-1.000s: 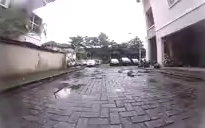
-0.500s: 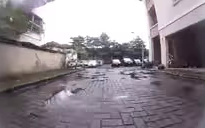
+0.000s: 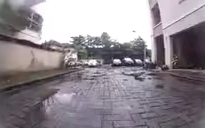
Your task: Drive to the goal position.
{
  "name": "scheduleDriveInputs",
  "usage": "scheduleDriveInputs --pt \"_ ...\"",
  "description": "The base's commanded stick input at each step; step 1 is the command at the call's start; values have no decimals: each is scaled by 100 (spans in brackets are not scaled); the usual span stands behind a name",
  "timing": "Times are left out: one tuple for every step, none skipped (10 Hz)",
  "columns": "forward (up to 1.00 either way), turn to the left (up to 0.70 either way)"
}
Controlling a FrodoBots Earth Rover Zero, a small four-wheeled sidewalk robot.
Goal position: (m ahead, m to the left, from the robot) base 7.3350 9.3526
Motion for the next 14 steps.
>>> scheduleDriveInputs --pt "85 0" --pt "85 0" --pt "85 0" --pt "85 0" --pt "85 0" --pt "85 0" --pt "85 0" --pt "85 0" --pt "85 0" --pt "85 0" --pt "85 0" --pt "85 0" --pt "85 0" --pt "85 0"
